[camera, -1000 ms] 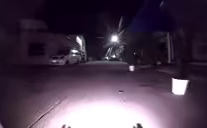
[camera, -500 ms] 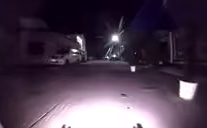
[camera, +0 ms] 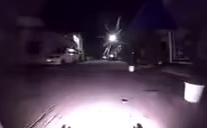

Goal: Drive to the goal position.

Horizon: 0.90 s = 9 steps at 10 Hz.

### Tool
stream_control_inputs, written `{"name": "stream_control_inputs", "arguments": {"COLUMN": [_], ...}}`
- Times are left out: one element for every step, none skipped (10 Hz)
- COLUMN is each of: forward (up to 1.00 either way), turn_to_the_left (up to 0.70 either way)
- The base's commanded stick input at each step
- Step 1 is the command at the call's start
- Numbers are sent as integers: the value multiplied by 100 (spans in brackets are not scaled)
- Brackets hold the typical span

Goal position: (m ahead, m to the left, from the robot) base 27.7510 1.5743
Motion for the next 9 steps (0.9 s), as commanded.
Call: {"name": "stream_control_inputs", "arguments": {"forward": [45,45,45,45,45,45,45,45,45], "turn_to_the_left": [-27,-27,-27,-27,-27,0,0,0,0]}}
